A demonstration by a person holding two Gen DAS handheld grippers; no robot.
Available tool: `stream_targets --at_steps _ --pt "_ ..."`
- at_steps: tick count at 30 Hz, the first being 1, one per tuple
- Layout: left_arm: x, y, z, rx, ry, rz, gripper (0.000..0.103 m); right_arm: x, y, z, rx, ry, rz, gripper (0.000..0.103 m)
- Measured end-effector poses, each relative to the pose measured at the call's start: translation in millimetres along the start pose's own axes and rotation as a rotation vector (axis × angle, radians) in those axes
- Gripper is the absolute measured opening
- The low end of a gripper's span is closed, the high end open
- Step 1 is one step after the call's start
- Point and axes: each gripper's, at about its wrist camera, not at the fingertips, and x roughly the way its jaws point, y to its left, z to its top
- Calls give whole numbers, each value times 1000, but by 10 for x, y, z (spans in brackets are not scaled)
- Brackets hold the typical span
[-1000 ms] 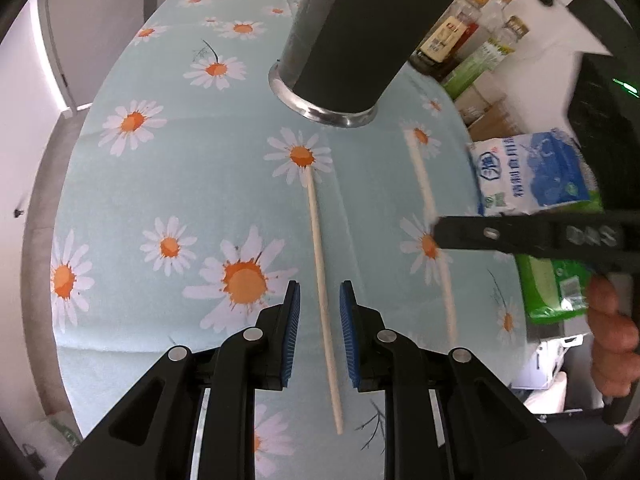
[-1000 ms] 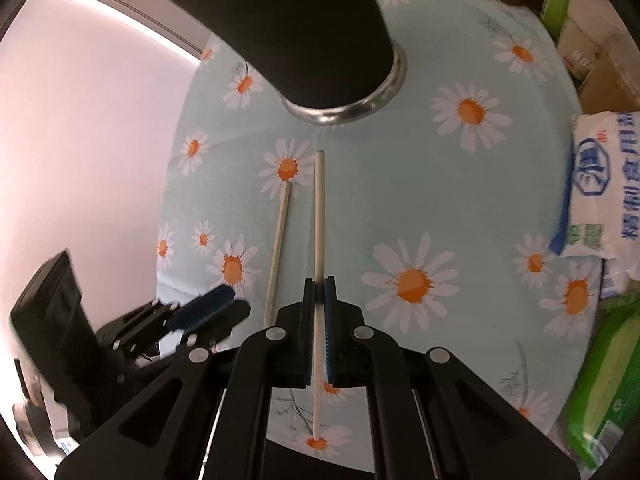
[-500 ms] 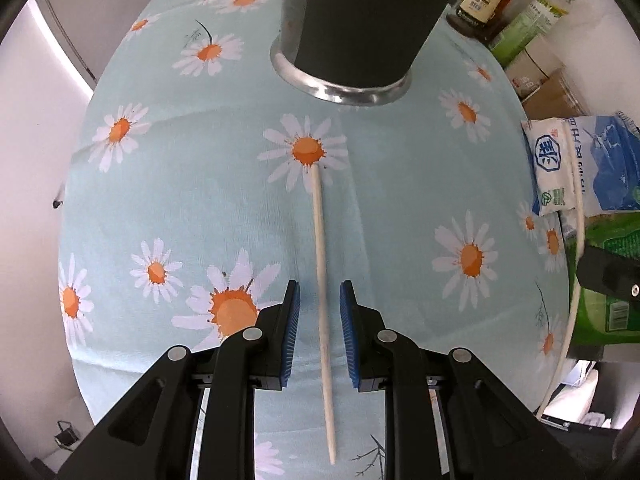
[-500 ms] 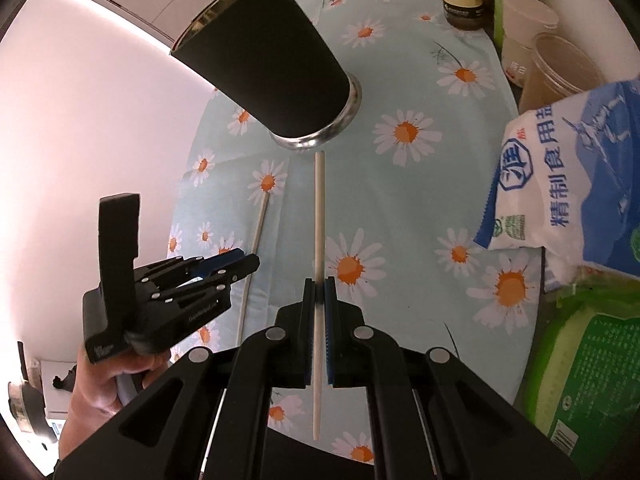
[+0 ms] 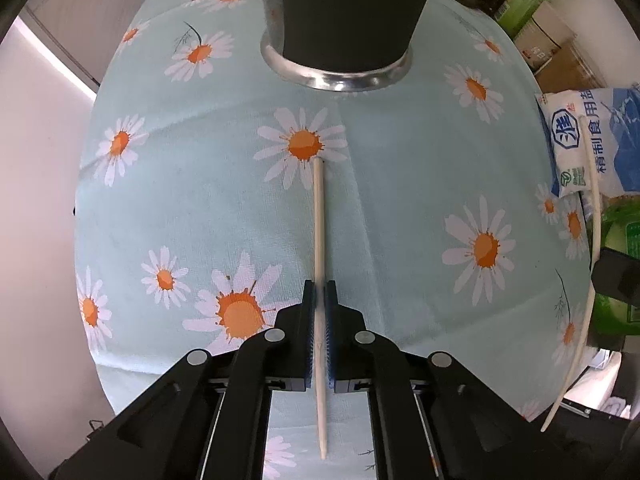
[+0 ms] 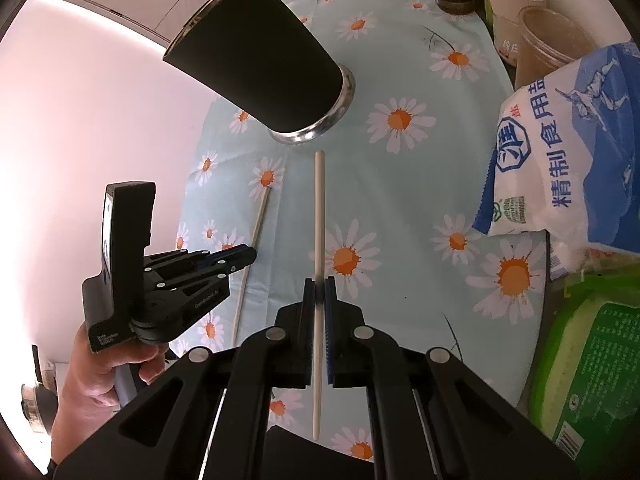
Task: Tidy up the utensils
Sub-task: 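Lift both held chopsticks up and over the black holder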
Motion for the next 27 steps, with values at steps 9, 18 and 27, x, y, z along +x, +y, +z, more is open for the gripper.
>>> stream_targets --at_steps 9,18,27 --pt "-27 207 -126 -39 -38 -98 4 30 146 52 -32 -28 -52 5" --pt "-274 548 -270 -26 -110 -191 4 183 347 103 -12 -27 -92 5" --pt "-729 891 -388 -2 -209 -260 4 296 612 65 -11 -52 -138 5"
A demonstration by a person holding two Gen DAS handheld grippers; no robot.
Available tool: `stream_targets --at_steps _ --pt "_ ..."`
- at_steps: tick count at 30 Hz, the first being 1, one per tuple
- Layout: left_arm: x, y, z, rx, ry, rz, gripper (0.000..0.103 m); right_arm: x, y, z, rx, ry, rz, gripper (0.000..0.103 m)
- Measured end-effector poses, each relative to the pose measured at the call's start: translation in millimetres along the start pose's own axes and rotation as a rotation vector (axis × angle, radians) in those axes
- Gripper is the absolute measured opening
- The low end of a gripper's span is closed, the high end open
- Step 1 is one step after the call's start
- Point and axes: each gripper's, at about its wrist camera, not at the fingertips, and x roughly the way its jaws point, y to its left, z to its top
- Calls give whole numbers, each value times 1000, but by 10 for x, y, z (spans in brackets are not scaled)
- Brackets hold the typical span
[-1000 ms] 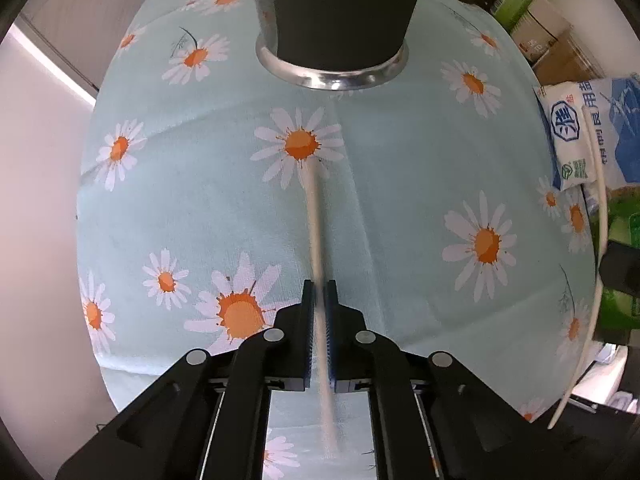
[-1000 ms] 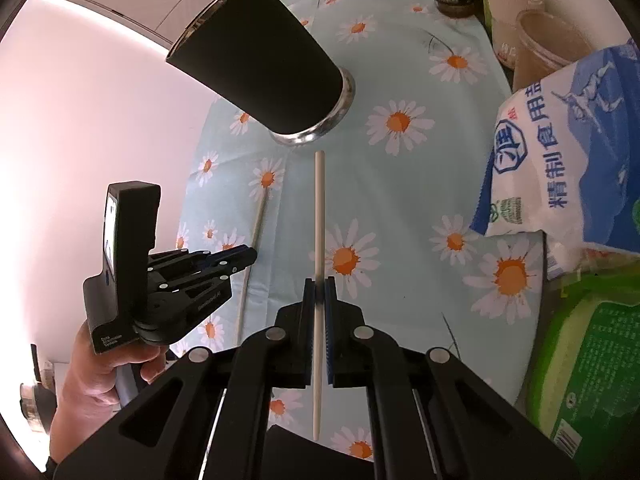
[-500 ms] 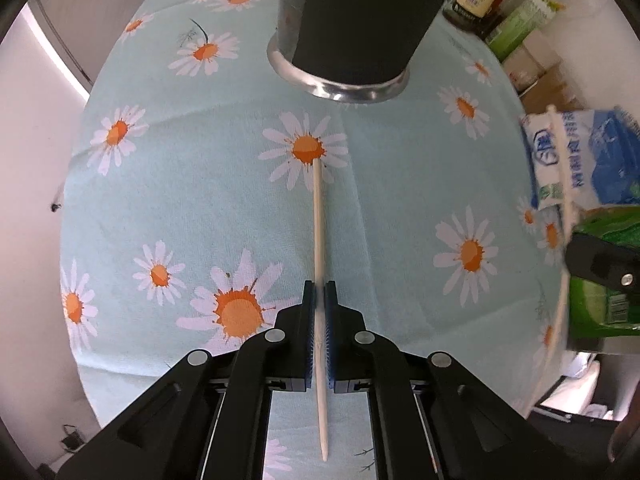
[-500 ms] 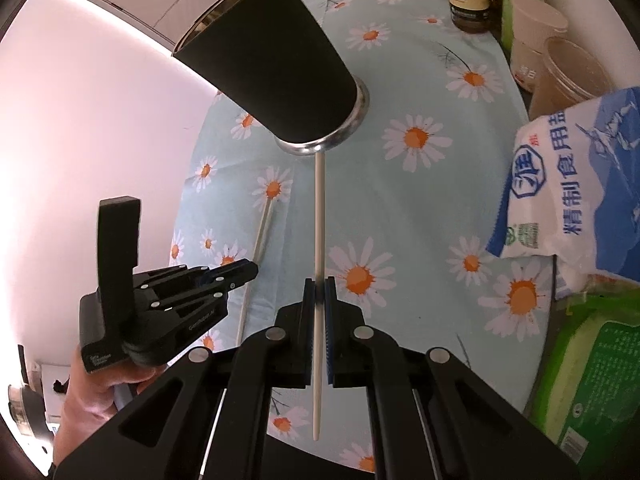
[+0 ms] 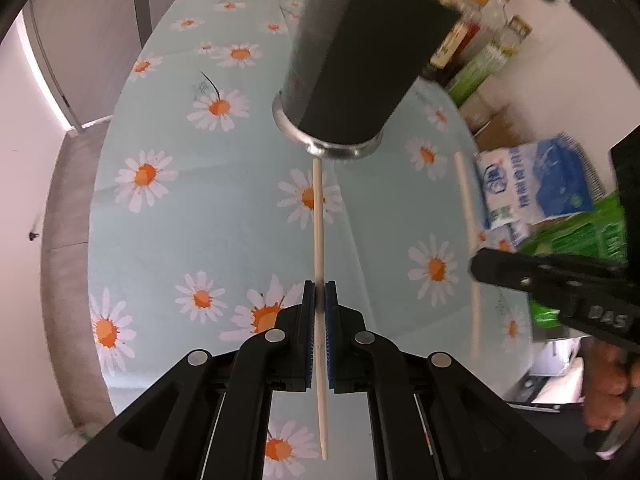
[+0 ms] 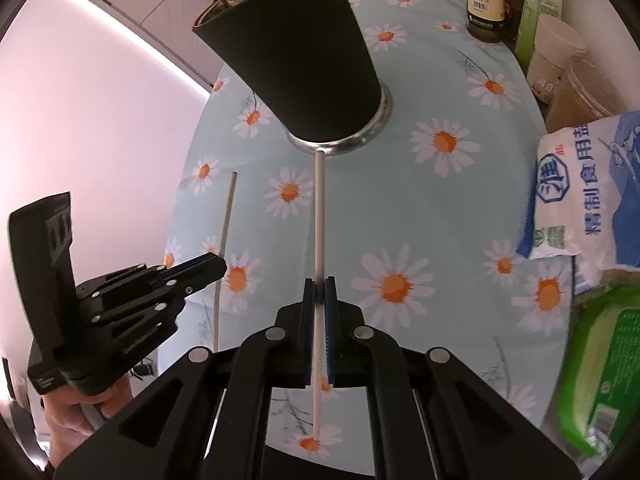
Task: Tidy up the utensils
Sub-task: 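Lift both held chopsticks up and over the black holder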
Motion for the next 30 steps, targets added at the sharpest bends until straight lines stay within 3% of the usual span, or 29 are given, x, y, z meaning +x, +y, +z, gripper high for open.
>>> stream_targets --at_steps 10,13,20,30 --pt "-381 172 85 50 -88 -91 4 -116 400 -46 11 -114 58 5" --pt "-445 155 108 98 -137 -45 4 -215 557 -26 -24 -209 65 5" --pt "-571 209 196 121 -173 -108 4 -417 737 56 -63 -353 95 5" --pt "-945 194 447 147 -320 -211 4 -635 865 195 -113 -494 117 5"
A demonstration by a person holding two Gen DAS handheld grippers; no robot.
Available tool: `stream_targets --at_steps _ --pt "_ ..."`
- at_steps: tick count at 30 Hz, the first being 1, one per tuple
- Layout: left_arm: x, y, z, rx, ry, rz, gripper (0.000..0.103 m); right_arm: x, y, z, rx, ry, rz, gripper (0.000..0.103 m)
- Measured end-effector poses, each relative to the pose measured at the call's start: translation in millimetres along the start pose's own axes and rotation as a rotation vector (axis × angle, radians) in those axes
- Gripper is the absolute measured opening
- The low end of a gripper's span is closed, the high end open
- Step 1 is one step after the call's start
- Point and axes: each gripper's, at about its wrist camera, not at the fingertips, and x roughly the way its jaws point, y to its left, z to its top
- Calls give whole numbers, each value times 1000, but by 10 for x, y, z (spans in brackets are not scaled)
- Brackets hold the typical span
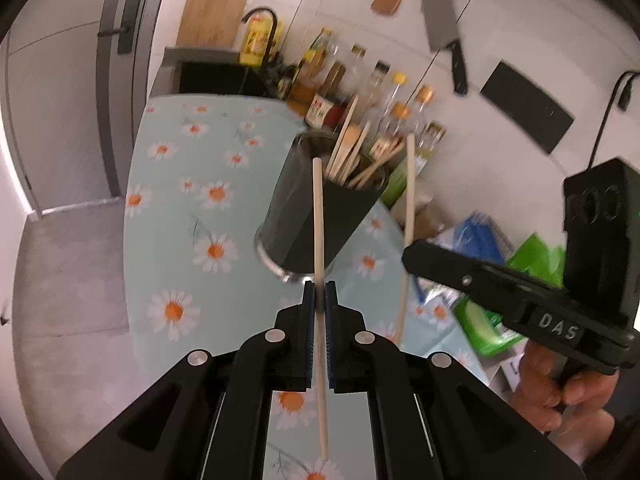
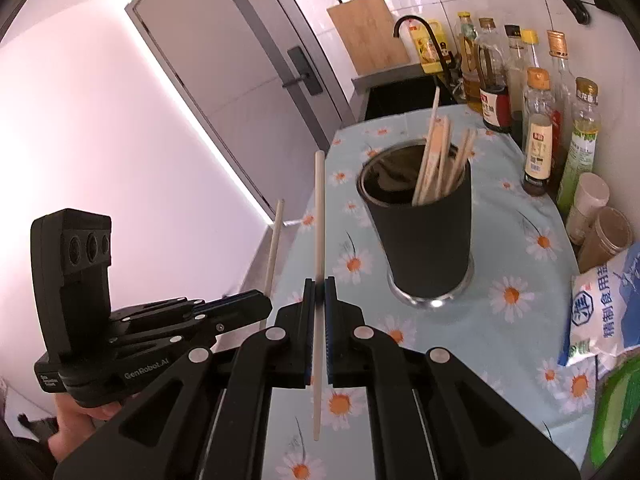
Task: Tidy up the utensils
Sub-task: 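Lift both held chopsticks up and over the black holder, then lower both chopsticks into the black holder's opening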
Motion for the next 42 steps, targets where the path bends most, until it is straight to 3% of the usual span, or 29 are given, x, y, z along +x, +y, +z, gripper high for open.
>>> stream_targets --at_steps 6,22,33,42 --pt "-113 -56 211 56 -111 -42 4 -106 62 162 -34 -75 7 5" --pt "-217 -121 727 147 -310 -99 4 -170 31 607 -94 -263 -22 6" --pt "-160 -298 1095 205 -394 -155 4 -350 -109 970 -120 -408 -48 6" --pt "-116 -374 1339 262 -456 -158 4 -530 -276 1156 -97 -558 -5 6"
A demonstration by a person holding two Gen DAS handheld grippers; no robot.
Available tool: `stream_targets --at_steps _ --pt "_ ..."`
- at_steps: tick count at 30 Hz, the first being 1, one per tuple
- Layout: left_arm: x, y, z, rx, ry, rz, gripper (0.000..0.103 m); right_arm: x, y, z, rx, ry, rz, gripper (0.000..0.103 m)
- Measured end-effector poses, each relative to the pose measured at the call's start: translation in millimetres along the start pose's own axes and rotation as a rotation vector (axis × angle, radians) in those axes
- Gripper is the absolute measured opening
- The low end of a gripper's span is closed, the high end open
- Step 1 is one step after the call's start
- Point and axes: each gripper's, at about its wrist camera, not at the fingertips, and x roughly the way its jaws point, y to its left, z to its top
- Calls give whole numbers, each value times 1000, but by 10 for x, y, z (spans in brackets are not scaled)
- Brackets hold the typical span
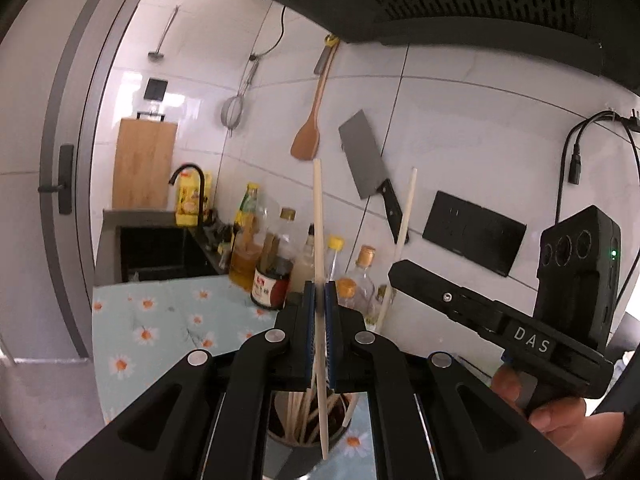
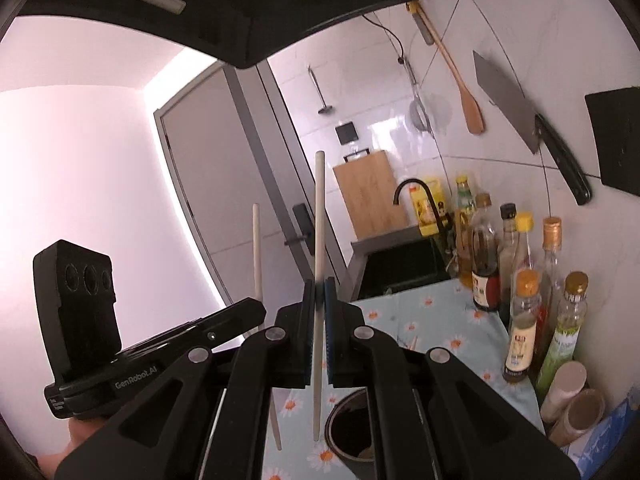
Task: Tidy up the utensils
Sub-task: 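Lower both chopsticks into the black holder's opening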
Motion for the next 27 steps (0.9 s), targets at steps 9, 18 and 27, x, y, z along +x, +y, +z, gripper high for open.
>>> stream_targets --at_steps 9,18,27 --pt "155 115 31 -26 -52 -28 4 112 -152 67 -19 -29 -30 6" --pt "330 165 -50 -12 -82 -39 4 256 -245 -47 -54 -25 -69 6" --pt "528 240 -265 -25 -30 -58 4 410 -393 -257 -41 32 -102 6"
